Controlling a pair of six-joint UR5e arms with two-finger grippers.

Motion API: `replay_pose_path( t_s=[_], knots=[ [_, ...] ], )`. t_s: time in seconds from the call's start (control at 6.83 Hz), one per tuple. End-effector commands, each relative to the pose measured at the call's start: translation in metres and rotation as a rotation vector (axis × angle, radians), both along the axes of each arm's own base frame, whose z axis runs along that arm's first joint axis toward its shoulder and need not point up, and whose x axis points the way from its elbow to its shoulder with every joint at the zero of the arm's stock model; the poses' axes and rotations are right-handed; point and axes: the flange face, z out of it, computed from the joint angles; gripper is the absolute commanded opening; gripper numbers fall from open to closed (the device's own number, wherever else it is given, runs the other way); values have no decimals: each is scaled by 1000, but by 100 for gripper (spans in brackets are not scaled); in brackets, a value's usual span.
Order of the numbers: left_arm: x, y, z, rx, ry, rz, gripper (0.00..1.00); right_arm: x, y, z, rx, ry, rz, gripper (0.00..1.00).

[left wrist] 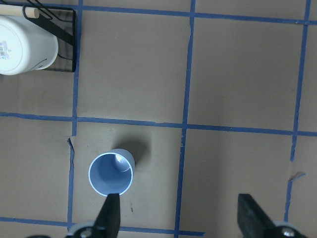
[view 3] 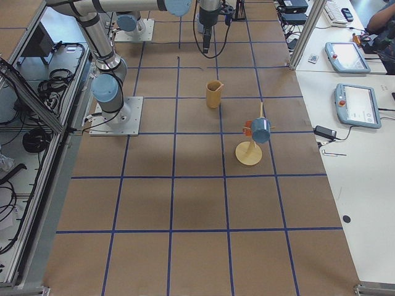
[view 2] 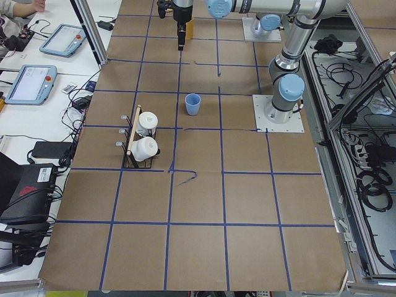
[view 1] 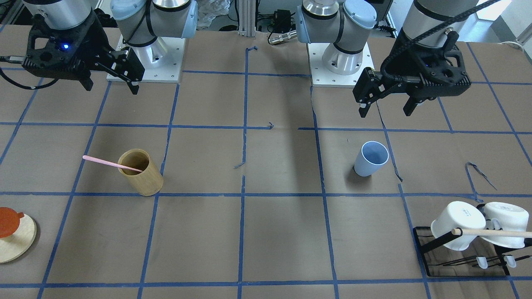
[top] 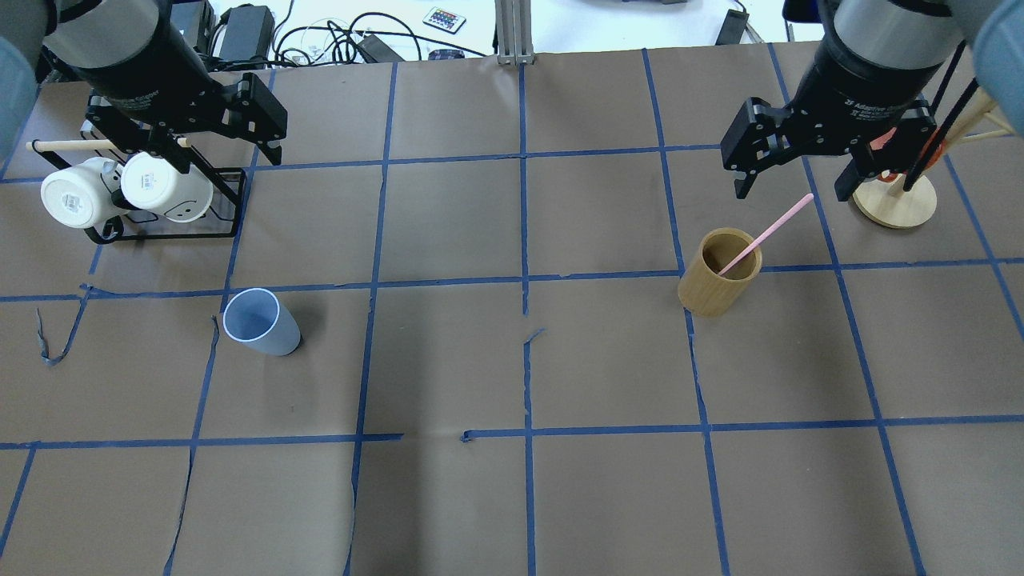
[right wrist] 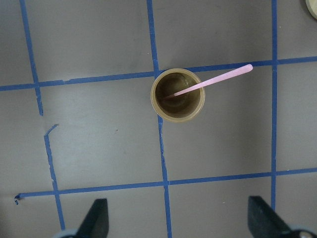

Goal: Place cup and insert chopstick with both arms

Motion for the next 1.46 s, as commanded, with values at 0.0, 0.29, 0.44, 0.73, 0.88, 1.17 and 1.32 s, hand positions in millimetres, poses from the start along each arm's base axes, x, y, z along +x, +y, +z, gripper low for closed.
replay_pose_path(
  t_s=[0.0,0.29,0.44,0.73,0.88,1.17,1.32],
  knots=[
    [3,1,1,1,12,12,100,0,0,-1,4,6,2,100],
    [3,0,-4,13,10,14,100,1,1,0,-1,-6,0,100],
    [2,1,-1,7,8,11,100,1,0,1,-3,-6,0,100],
    [1,0,-4,13,13,9,100,1,1,2,-6,-9,0,100],
    [2,2,-3,14,6,11,100,2,1,3,-8,-11,1,100],
    [2,-3,-9,24,11,11,100,2,2,2,-6,-11,1,100],
    [2,-4,-11,27,11,13,100,2,2,2,-6,-9,1,100]
  ],
)
